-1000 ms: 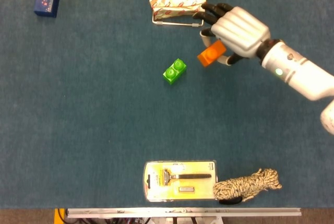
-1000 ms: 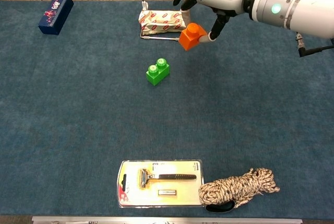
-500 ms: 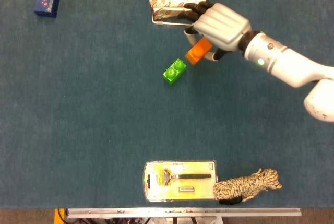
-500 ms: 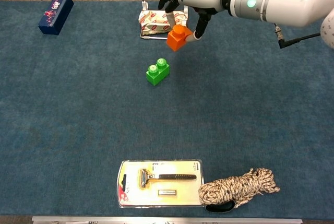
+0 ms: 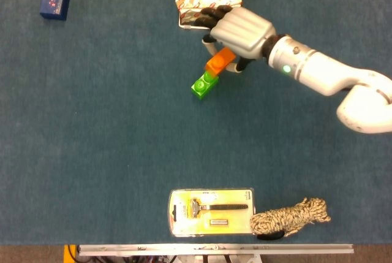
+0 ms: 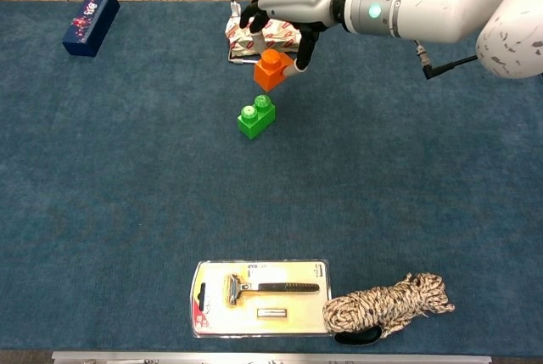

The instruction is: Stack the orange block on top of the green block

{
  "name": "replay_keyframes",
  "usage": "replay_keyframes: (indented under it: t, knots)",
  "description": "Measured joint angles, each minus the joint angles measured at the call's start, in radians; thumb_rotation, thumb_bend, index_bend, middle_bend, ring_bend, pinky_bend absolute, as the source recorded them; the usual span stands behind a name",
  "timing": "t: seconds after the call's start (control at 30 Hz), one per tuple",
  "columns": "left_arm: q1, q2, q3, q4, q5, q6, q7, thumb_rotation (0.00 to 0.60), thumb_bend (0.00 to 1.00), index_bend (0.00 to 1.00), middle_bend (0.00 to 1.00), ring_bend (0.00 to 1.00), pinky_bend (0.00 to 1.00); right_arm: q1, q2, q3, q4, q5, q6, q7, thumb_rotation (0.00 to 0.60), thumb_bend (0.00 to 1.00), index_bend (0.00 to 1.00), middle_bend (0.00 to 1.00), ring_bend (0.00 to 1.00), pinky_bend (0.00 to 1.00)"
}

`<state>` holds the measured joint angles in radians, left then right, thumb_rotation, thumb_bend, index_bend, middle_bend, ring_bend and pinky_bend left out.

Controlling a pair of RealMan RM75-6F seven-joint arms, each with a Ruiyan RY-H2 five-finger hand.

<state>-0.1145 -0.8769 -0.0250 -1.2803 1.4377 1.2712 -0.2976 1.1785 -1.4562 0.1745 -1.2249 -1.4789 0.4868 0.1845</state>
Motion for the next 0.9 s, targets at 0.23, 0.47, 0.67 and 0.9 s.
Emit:
replay_keyframes:
  t: [0.23, 0.47, 0.67, 0.9]
  knots:
    - [0.007, -0.005, 0.006, 0.025, 0.000, 0.004, -0.025, 0.600, 0.21, 0.38, 0.28, 0.08, 0.21, 0.036, -0.044, -0.026, 0.058, -0.040, -0.006, 0.065, 0.600, 0.24, 0.57, 0.16, 0.03, 0.15]
    - [0.015, -0.006, 0.007, 0.037, -0.003, 0.014, -0.046, 0.600, 0.21, 0.38, 0.28, 0.08, 0.21, 0.076, -0.078, -0.052, 0.103, -0.074, -0.015, 0.121, 0.600, 0.25, 0.57, 0.16, 0.03, 0.15]
    - [0.020, -0.007, 0.007, 0.049, -0.012, 0.013, -0.059, 0.600, 0.21, 0.38, 0.28, 0.08, 0.21, 0.105, -0.103, -0.074, 0.140, -0.098, -0.020, 0.167, 0.600, 0.25, 0.57, 0.16, 0.03, 0.15]
    - [0.026, -0.007, 0.007, 0.057, -0.018, 0.013, -0.070, 0.600, 0.21, 0.38, 0.28, 0.08, 0.21, 0.131, -0.131, -0.103, 0.181, -0.125, -0.016, 0.232, 0.600, 0.25, 0.57, 0.16, 0.03, 0.15]
